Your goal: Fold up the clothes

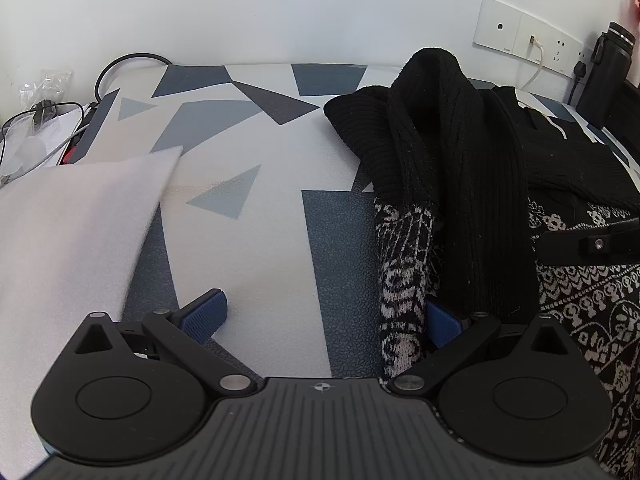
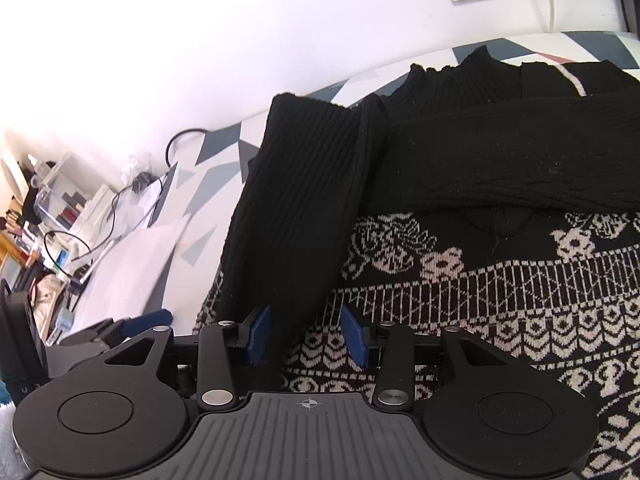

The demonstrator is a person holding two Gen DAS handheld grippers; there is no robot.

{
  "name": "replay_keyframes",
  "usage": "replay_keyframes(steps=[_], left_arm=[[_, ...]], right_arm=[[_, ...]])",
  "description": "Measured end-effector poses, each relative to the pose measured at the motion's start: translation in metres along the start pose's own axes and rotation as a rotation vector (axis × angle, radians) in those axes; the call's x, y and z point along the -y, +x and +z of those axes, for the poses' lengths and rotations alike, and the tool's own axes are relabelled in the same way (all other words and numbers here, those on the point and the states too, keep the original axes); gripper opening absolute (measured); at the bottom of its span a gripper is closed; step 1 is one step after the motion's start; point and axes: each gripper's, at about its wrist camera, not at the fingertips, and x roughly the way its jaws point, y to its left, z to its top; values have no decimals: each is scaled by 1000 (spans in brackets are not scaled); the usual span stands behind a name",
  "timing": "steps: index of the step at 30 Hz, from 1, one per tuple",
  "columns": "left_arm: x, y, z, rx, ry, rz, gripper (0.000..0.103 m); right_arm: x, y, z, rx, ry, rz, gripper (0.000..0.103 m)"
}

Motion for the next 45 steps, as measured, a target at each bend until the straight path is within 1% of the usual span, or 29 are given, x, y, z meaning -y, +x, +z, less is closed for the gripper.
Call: replay_keyframes(steps=[1, 3, 5, 7, 8, 10, 11, 12, 14, 17, 20, 25, 27, 28, 29, 30, 32, 33, 34, 37, 40, 43, 45], left_arm=[[0, 0, 0, -2, -2, 1, 103], [0, 0, 0, -3, -4, 3, 103], [0, 0, 0, 0, -5, 4, 103], [0, 0, 0, 1, -5, 5, 103], [0, 1, 0, 1, -5, 5, 103], [0, 1, 0, 2, -4, 6, 103], [1, 1, 0, 2, -3, 8, 103], [1, 1, -1, 3, -3, 9, 103], [1, 1, 0, 2, -4, 12, 103], [2, 1, 1, -1, -14, 18, 103], [3, 2, 2, -3, -28, 29, 103], [3, 2, 2, -3, -37, 36, 103], [3, 3, 2, -3, -41, 39, 103], [3, 3, 3, -4, -42, 42, 103], [4, 3, 3, -5, -44, 44, 103], [4, 3, 3, -6, -45, 47, 103], [5, 4, 5, -13, -45, 52, 103], [5, 4, 6, -18, -43, 55, 103], [5, 5, 7, -22, -40, 58, 103], [5, 9, 11, -26, -29, 62, 103], [6, 15, 22, -39, -25, 77, 103], [15, 21, 31, -28, 16, 117, 103], [23, 24, 36, -13, 52, 148, 103]], right_arm=[[1, -1, 0, 3, 4, 5, 40], [3, 0, 1, -2, 13, 22, 44], [3, 5, -2, -22, 2, 10, 45], [1, 11, -6, -56, -10, -4, 43], [0, 14, -9, -65, -16, -3, 39], [-3, 15, -11, -65, -45, 8, 37], [-5, 16, -11, -73, -55, 12, 31], [-5, 18, -10, -80, -63, 15, 21], [-6, 21, -9, -94, -81, 20, 8], [-8, 17, -7, -69, -137, -4, 6], [-6, -1, 5, 20, -205, -97, 5], [31, -52, 50, 212, -191, -316, 5], [61, -75, 71, 274, -122, -458, 5], [78, -86, 77, 310, -77, -508, 6], [93, -94, 81, 331, -30, -549, 11], [108, -103, 83, 348, 26, -595, 22], [132, -121, 74, 377, 104, -594, 30], [144, -129, 70, 391, 143, -592, 30], [156, -137, 63, 391, 179, -572, 31], [174, -145, 37, 370, 251, -502, 32], [181, -137, 17, 328, 280, -457, 33], [178, -121, 7, 280, 254, -422, 36], [177, -113, 8, 263, 230, -454, 39]])
